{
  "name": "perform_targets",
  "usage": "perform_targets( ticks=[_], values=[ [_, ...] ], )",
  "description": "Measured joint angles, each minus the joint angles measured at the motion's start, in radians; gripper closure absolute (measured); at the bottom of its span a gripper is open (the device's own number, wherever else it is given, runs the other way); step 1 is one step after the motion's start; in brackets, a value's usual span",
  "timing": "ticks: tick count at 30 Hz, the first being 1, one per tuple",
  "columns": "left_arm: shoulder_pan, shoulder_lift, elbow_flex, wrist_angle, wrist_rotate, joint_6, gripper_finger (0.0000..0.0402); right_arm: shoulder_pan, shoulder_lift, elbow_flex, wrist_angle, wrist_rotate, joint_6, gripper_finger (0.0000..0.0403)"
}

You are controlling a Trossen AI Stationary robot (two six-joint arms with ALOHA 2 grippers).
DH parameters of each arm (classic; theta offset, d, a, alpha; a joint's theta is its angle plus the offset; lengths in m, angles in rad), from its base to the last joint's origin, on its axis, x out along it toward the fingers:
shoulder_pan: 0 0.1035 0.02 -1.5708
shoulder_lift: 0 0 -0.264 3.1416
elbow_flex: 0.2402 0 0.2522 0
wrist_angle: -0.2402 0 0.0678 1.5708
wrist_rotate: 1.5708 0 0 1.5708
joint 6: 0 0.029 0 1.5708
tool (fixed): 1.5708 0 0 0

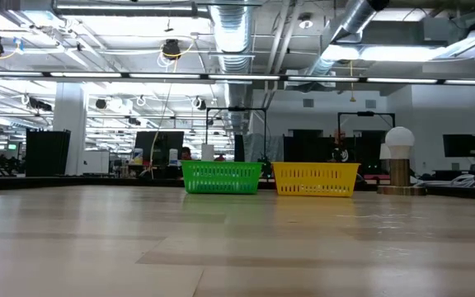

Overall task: Pick & Place Markers
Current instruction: Return to Home Position

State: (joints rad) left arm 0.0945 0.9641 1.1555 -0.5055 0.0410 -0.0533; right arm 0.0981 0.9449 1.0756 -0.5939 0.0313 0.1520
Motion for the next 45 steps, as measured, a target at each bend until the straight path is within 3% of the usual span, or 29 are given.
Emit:
perform_targets(
  ticks=[3, 11, 27, 35, 38, 45],
  values=[
    [-0.066, -0.096, -0.114, 0.104, -0.017, -0.041, 0.0253, -0.021, -0.072, -0.001, -0.006, -0.058, -0.033, 0.0283],
    [-0.198, -0.336, -0.414, 0.314, -0.184, -0.092, 0.0253, -0.028, -0.281, -0.142, 0.008, -0.059, 0.019, 0.0283],
    [-0.183, -0.72, -0.793, 0.349, -0.199, -0.166, 0.0253, -0.028, -0.775, -0.521, 0.135, -0.007, 0.157, 0.0283],
    [-0.183, -0.773, -0.895, 0.35, -0.198, -0.175, 0.0253, -0.028, -0.936, -0.594, 0.1, 0.024, 0.211, 0.0283],
    [-0.184, -0.766, -0.912, 0.35, -0.197, -0.244, 0.0253, -0.028, -0.942, -0.61, 0.071, 0.021, 0.246, 0.0283],
    [-0.183, -0.769, -0.929, 0.361, -0.185, -0.187, 0.0253, -0.028, -0.942, -0.662, 0.165, 0.02, 0.207, 0.0283]
  ],
)
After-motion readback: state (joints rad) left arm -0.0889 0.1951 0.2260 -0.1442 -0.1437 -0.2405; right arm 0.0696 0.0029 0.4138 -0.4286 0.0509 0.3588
